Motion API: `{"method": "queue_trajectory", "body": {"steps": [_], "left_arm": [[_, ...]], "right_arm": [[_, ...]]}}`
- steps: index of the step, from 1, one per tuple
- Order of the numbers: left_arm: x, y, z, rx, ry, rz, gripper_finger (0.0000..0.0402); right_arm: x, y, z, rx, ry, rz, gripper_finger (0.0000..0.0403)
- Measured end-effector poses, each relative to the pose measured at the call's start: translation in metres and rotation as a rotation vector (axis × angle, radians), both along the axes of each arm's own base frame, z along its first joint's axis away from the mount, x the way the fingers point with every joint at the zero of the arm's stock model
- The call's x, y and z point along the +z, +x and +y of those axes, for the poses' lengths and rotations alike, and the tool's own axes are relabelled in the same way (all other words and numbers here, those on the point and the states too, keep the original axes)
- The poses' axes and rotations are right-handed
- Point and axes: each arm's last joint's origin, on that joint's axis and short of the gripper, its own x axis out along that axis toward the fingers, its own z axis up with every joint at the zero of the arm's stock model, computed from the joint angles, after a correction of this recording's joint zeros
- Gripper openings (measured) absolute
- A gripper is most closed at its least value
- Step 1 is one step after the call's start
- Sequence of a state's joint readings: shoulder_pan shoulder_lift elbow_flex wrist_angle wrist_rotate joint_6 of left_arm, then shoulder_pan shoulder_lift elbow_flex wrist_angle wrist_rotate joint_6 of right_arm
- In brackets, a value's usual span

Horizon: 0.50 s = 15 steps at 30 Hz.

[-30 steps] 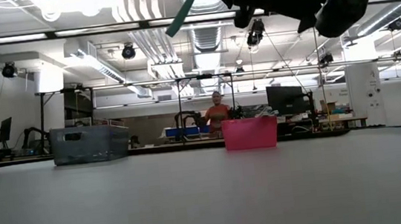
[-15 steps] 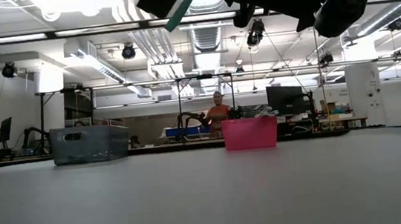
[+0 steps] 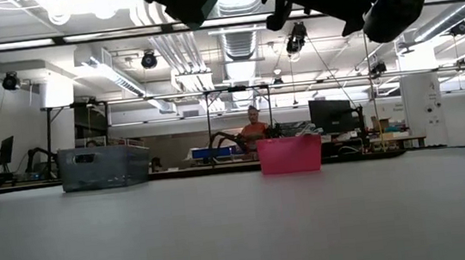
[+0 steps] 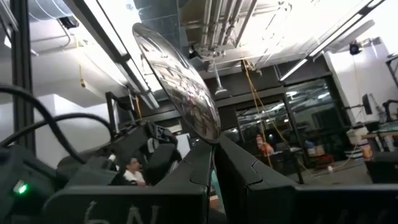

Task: Sort silverware by color (type)
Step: Put the green spoon into the transparent bin

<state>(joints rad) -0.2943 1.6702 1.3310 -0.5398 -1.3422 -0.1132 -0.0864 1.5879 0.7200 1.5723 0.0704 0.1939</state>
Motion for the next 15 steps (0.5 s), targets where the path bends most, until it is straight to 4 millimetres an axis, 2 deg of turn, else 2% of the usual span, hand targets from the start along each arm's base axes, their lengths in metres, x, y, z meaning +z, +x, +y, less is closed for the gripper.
{"method": "queue_trajectory", "body": {"steps": [6, 15], "left_arm": [[0.011, 0.004, 0.006, -0.002, -0.012, -0.002, 0.0161], [0.023, 0.009, 0.01, 0.006, -0.014, -0.043, 0.0161]], "right_arm": [[0.003, 0.001, 0.002, 0.063, -0.006, -0.013, 0.0009], [0.003, 0.002, 0.002, 0.07, 0.001, -0.014, 0.0009]]}}
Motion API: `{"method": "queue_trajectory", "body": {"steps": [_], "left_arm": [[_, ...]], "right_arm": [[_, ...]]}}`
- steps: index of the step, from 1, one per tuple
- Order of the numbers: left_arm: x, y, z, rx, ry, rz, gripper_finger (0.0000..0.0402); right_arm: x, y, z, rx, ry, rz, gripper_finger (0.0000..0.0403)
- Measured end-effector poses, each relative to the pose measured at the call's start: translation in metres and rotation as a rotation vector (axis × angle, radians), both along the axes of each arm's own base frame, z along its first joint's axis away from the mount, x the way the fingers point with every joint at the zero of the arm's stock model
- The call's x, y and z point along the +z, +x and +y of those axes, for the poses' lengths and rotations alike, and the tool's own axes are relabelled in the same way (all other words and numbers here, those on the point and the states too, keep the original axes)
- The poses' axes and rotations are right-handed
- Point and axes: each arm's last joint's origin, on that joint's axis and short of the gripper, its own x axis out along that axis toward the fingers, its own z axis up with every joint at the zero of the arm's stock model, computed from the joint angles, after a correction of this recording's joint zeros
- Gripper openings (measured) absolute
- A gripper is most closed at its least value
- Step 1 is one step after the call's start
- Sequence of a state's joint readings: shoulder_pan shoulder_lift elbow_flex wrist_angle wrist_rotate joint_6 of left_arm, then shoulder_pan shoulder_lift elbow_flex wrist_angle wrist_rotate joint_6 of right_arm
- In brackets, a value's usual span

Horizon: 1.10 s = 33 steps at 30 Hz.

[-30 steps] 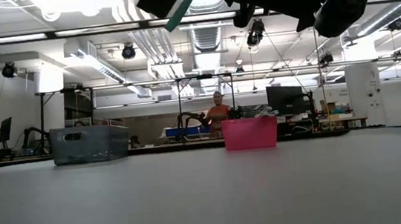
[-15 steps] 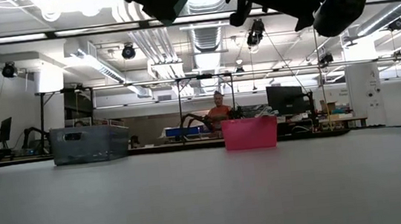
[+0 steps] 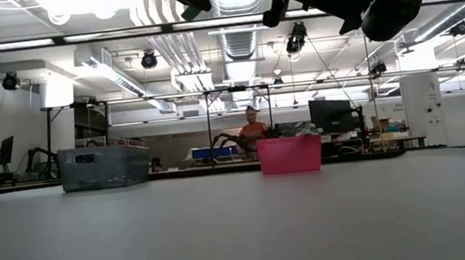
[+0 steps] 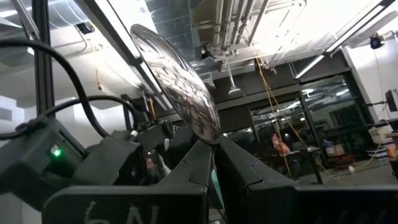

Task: Sort silverware by color (type)
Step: Put the green spoon into the transparent bin

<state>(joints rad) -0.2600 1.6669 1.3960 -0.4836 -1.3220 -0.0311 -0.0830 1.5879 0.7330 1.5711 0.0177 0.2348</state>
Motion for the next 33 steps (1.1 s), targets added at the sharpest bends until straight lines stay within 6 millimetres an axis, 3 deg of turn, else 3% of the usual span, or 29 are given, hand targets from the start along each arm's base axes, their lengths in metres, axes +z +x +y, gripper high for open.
{"method": "queue_trajectory", "body": {"steps": [15, 20, 26, 33], "left_arm": [[0.024, 0.017, 0.0, -0.117, 0.056, 0.001, 0.015], [0.023, 0.018, 0.004, -0.109, 0.055, 0.003, 0.0113], [0.023, 0.018, 0.004, -0.11, 0.051, -0.006, 0.0037], [0.023, 0.019, 0.004, -0.101, 0.012, -0.074, 0.0038]], "right_arm": [[0.0, 0.0, -0.001, -0.014, -0.003, 0.003, 0.0009], [0.0, 0.0, -0.001, -0.017, -0.002, 0.003, 0.0009], [-0.001, 0.001, -0.001, -0.052, -0.006, 0.013, 0.0009], [-0.001, 0.001, -0.004, -0.101, -0.024, 0.027, 0.001]]}}
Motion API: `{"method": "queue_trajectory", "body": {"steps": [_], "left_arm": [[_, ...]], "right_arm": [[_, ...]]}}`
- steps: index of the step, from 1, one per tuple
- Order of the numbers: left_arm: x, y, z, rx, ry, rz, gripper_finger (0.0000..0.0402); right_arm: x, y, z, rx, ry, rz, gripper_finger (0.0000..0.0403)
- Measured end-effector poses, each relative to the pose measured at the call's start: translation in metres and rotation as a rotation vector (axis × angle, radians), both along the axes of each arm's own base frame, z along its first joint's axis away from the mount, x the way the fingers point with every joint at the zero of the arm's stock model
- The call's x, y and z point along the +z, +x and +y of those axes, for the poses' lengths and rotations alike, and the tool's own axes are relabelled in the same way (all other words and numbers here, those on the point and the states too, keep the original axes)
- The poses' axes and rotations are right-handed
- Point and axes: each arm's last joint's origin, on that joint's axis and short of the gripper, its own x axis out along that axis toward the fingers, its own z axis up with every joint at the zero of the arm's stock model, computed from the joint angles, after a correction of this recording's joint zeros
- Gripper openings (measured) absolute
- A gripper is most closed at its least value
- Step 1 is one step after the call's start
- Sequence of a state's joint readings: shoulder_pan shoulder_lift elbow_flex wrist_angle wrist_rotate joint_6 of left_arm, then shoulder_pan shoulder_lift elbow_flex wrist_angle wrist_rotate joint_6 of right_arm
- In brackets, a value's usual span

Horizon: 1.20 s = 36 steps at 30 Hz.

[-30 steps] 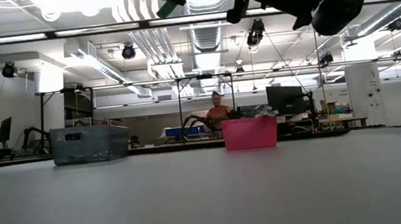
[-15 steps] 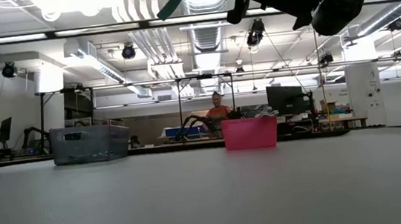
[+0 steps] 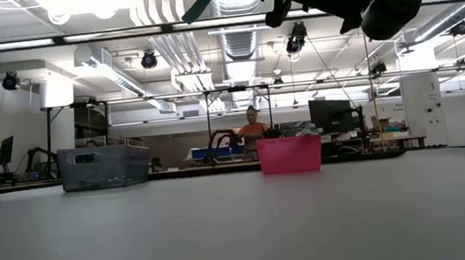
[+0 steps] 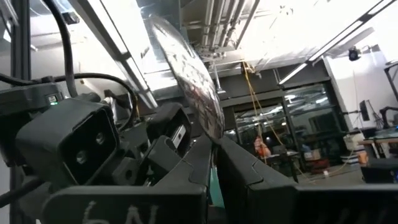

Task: Sort silverware by color (type)
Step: Put the green spoon into the transparent bin

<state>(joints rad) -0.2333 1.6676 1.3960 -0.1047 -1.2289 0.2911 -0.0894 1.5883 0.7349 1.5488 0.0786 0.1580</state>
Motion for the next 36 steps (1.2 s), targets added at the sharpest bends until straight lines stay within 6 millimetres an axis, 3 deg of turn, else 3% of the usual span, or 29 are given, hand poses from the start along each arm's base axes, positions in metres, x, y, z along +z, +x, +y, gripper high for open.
{"method": "queue_trajectory", "body": {"steps": [10, 16, 21, 27, 31, 36], "left_arm": [[0.017, -0.009, 0.003, 0.009, -0.077, -0.13, 0.0038], [0.031, -0.039, 0.01, -0.001, -0.175, -0.114, 0.0038], [0.048, -0.074, 0.022, -0.034, -0.469, -0.026, 0.0038], [0.067, -0.122, 0.031, 0.209, -0.909, 0.084, 0.0038], [0.066, -0.13, 0.018, 0.171, -1.214, 0.137, 0.0038], [0.049, -0.137, 0.001, 0.285, -1.313, 0.195, 0.0038]], "right_arm": [[-0.002, 0.004, -0.008, -0.057, -0.026, 0.086, 0.0064], [0.002, 0.007, -0.02, -0.114, -0.068, 0.2, 0.0098], [0.014, 0.001, -0.031, -0.18, -0.116, 0.31, 0.0107], [0.023, -0.009, -0.04, -0.233, -0.156, 0.393, 0.0095], [0.026, -0.014, -0.039, -0.254, -0.217, 0.46, 0.0085], [0.031, -0.02, -0.038, -0.261, -0.249, 0.513, 0.0075]]}}
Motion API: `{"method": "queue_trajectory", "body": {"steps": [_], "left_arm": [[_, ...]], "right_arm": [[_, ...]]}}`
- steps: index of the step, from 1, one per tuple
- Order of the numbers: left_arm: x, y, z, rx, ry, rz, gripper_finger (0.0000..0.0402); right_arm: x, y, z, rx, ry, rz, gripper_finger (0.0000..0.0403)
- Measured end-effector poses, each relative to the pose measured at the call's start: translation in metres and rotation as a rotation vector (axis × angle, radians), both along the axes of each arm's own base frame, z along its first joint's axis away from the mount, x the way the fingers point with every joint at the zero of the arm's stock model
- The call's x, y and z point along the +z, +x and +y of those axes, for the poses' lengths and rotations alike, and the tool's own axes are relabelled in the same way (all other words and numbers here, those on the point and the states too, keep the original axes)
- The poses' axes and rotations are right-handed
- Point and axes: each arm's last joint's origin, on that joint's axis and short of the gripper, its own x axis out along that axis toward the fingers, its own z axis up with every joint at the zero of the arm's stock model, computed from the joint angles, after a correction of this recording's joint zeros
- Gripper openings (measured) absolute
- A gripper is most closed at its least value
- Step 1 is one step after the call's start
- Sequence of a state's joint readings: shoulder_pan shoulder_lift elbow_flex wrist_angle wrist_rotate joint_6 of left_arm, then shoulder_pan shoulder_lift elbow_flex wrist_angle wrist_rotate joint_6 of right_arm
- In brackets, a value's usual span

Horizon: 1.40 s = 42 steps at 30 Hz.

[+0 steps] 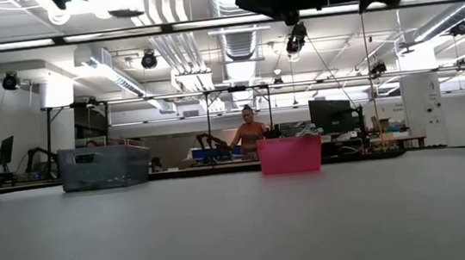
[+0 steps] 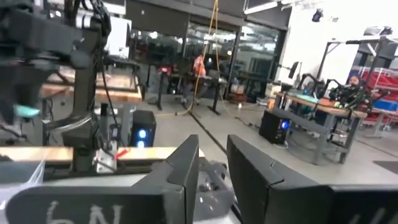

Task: Sort silverware by color (type)
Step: Put the green spoon into the transparent bin

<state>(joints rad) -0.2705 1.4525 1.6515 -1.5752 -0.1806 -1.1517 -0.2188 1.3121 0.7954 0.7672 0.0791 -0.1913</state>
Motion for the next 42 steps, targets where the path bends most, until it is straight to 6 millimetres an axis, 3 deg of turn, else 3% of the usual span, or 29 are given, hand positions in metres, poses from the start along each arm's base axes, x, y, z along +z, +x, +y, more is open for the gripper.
{"method": "queue_trajectory", "body": {"steps": [5, 11, 23, 29, 42], "left_arm": [[-0.025, -0.009, -0.02, 0.073, -0.224, 0.158, 0.0038], [-0.054, -0.031, -0.055, 0.113, -0.301, 0.352, 0.0038], [-0.062, -0.073, -0.105, 0.325, -0.286, 0.461, 0.0038], [-0.071, -0.079, -0.114, 0.357, -0.255, 0.445, 0.0038], [-0.117, -0.081, -0.12, 0.35, -0.246, 0.45, 0.0038]], "right_arm": [[0.004, -0.005, 0.001, -0.001, 0.003, 0.025, 0.0073], [0.005, -0.006, 0.001, -0.001, 0.002, 0.021, 0.0077], [0.004, -0.006, 0.001, 0.0, 0.005, 0.021, 0.0071], [0.004, -0.005, 0.001, 0.0, 0.006, 0.024, 0.0074], [0.004, -0.005, 0.001, 0.0, 0.006, 0.026, 0.0074]]}}
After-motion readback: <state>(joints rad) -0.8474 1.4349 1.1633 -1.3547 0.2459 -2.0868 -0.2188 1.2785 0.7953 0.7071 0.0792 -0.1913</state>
